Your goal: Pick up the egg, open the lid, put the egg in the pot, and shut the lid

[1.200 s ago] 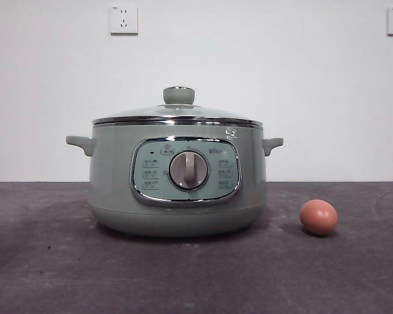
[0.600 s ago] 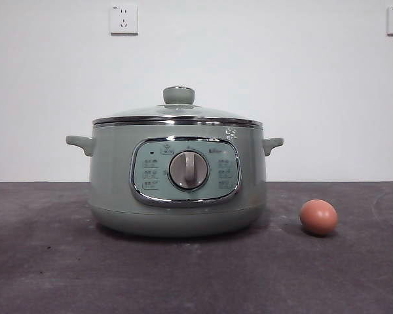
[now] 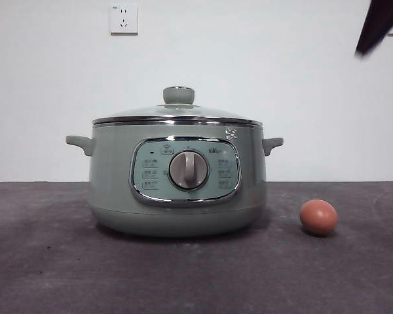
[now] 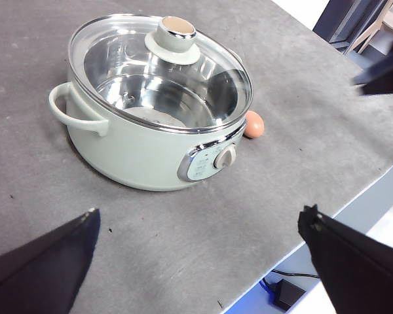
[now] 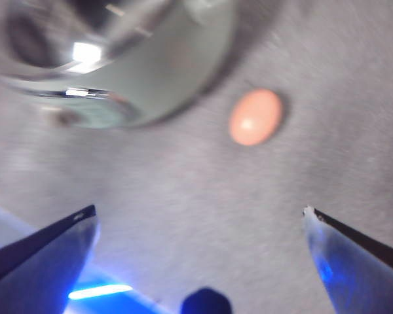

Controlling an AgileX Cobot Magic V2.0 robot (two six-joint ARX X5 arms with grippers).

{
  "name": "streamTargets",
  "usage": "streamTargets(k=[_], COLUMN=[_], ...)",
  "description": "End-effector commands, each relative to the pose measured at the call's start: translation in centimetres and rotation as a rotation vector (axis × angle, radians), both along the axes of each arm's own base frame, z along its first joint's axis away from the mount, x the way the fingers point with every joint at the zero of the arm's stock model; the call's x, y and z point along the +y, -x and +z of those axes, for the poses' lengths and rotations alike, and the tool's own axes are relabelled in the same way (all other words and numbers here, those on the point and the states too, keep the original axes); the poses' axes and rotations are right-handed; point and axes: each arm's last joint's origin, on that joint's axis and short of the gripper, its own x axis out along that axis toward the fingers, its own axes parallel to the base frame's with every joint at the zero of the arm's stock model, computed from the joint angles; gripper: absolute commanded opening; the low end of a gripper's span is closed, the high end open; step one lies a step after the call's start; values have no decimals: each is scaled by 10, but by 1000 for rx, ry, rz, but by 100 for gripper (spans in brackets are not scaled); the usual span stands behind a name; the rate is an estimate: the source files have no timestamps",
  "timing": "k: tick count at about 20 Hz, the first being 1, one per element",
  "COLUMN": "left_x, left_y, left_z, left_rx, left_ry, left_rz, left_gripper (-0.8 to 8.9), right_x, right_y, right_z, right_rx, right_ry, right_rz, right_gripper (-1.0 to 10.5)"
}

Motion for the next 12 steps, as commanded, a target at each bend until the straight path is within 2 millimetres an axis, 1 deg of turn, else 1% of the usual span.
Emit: streamTargets(k=[1,5,7,10,12], left_x=[0,0,0,0,0], left_y=[0,0,0,0,0], left_z=[1,1,1,1,1], left_rx=[-11,-14,-14,-14,-14], left_ry=[1,1,0,0,0], left_rz=[3,3,3,3,4], left_gripper=[698,698,698,698,698], right_x=[11,31,38,49,54], right_y=[-25,-60,-74,-88,-95], right_z=[-19,-52,-68,-88,-101], right_rx=[55,95,107,101,103], right_ry=[36,88,108,161,200], right_rz=[-12,-26,-37,-41,-52], right_gripper=[594,594,594,594,594])
